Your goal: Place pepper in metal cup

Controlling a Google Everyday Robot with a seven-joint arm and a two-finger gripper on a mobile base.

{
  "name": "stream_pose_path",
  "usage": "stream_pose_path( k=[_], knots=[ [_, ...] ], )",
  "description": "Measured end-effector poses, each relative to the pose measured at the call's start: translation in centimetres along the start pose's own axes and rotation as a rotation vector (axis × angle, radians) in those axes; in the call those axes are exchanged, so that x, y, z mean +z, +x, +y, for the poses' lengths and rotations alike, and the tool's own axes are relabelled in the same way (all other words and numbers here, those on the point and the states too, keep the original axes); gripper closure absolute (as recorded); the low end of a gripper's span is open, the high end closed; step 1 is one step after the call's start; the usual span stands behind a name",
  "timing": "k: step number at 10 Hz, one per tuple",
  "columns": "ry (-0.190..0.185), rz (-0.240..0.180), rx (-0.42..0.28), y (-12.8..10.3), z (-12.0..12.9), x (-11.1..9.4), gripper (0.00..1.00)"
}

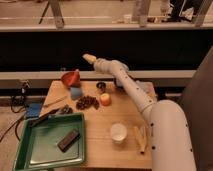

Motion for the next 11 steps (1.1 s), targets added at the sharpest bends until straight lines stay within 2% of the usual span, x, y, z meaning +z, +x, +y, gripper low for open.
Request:
stream_pose_path(
  k=[5,11],
  knots=[
    [-0.044,-0.031,-0.041,0.4,1.7,2.1,0.2],
    [-0.065,-0.046,-0.076,-0.1,2.5,3.5,0.2]
  ],
)
